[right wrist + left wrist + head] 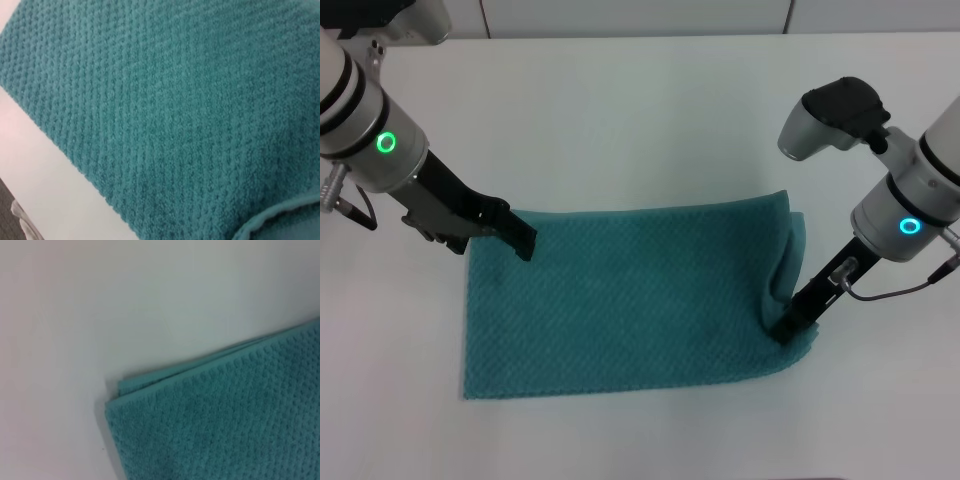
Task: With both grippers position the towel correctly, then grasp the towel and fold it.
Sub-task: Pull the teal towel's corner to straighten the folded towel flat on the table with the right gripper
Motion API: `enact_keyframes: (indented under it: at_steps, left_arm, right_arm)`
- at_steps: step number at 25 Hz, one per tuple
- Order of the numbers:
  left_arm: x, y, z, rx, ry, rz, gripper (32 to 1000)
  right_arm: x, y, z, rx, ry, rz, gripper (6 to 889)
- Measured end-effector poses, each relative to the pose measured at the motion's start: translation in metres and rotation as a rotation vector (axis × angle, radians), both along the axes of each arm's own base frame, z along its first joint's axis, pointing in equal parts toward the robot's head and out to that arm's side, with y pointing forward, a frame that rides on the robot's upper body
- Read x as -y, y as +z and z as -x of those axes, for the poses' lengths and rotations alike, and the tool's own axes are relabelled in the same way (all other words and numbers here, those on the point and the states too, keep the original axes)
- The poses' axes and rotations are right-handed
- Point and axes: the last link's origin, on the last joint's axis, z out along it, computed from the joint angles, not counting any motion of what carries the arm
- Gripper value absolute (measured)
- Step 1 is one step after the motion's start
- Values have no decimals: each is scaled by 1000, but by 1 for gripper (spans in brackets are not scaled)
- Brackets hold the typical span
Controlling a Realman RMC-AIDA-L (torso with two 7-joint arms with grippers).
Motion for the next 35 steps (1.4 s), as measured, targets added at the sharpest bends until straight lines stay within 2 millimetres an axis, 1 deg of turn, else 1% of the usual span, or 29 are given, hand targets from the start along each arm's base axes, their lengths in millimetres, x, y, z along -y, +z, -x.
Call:
enact_keyframes:
  at_steps: [11, 16, 22, 30, 35]
  left_arm:
    - [0, 0, 0, 0, 0, 0, 908]
    - [0, 0, 0, 0, 0, 0, 908]
    - [0, 0, 1, 0, 2, 0, 909]
    - [1, 0, 1, 0, 3, 0, 909]
    - [1, 0, 2, 0, 4, -1, 909]
  right_arm:
    - [-1, 3, 0, -2, -9, -7, 173]
    - [-3, 5, 2, -3, -12, -10, 408]
    - [-6, 9, 5, 1, -14, -20, 622]
    - [-5, 11, 4, 7, -27, -25, 852]
    - [-6, 15, 5, 18, -41, -26, 865]
